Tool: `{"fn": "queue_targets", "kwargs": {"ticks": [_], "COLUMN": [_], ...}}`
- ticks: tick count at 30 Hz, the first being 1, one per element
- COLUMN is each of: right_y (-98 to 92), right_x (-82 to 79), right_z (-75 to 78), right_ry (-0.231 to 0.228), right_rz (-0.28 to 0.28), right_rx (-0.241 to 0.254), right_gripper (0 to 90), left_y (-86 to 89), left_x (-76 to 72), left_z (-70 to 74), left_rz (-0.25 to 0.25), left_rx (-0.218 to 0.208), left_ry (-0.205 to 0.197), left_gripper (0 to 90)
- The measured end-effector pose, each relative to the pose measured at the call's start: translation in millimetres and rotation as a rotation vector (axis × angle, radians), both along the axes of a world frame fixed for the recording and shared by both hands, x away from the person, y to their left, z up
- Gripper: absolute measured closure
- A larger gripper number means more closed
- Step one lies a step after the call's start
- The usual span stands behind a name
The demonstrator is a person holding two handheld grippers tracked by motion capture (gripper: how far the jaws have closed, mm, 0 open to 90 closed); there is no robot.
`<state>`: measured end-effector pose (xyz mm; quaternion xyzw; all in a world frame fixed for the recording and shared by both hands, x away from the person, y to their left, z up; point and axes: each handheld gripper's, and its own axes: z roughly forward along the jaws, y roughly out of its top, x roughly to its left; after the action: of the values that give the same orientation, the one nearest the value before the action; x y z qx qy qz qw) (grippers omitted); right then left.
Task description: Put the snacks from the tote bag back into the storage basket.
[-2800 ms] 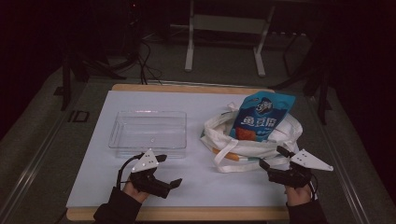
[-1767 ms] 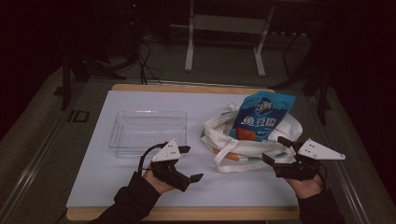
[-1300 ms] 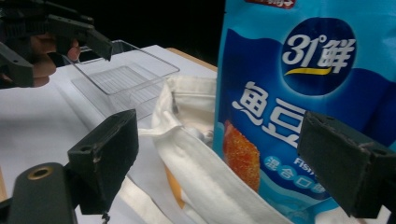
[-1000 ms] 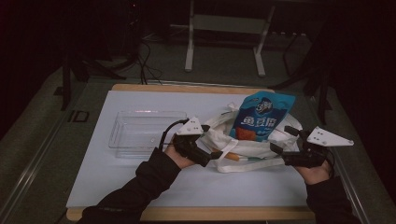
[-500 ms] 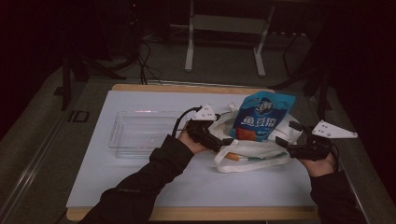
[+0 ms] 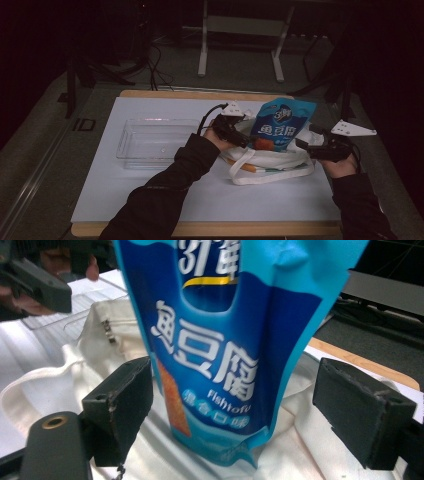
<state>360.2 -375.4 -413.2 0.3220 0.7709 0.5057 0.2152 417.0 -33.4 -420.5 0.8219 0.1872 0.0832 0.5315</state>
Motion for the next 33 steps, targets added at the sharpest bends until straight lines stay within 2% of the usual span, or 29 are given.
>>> {"fn": "queue_targets", "kwargs": {"ticks": [3,5,7,9,12,14,17,23,26,28,33], "right_y": [1.2,2.1,3.6,5.1,6.6,7.3,9.7,11.9,13.1,15.1,20.8], "right_x": [6.7,10.9,15.2,19.6,26.7,30.5,35.6,42.9,46.6,48.3,51.4], "right_z": [-0.8,-1.5,-2.2,-2.9,-4.5,-4.9,-5.8,-8.1,-9.4,-9.8,-11.0], "right_ry": [0.006,0.009,0.016,0.023,0.036,0.043,0.038,0.048,0.054,0.057,0.065], "right_rz": [-0.006,-0.002,-0.003,0.0,0.005,0.014,0.027,0.043,0.049,0.055,0.073], "right_rx": [-0.002,0.003,0.004,0.008,0.016,0.025,-0.002,0.018,0.019,0.011,-0.017], "right_gripper": [16.0,16.0,16.1,16.1,18.6,22.9,28.0,41.0,46.6,49.4,56.9], "left_y": [-7.9,-13.6,-18.7,-24.2,-30.8,-34.6,-39.0,-46.5,-49.0,-50.4,-52.1], "left_x": [5.2,7.2,8.4,9.4,12.6,15.0,19.1,22.3,22.6,21.5,21.6], "left_z": [-0.9,-0.8,-0.5,0.1,0.6,0.7,0.0,-0.2,0.3,0.8,1.0], "left_rz": [0.0,0.003,0.003,0.008,0.019,0.028,0.037,0.037,0.042,0.046,0.059], "left_rx": [-0.001,0.002,0.013,0.046,0.049,0.053,0.059,0.057,0.052,0.06,0.073], "left_ry": [0.012,0.011,0.011,-0.001,0.009,0.016,0.029,0.048,0.052,0.036,0.041], "left_gripper": [15.2,16.4,25.2,28.6,33.8,38.9,45.8,49.6,55.4,59.7,63.5]}}
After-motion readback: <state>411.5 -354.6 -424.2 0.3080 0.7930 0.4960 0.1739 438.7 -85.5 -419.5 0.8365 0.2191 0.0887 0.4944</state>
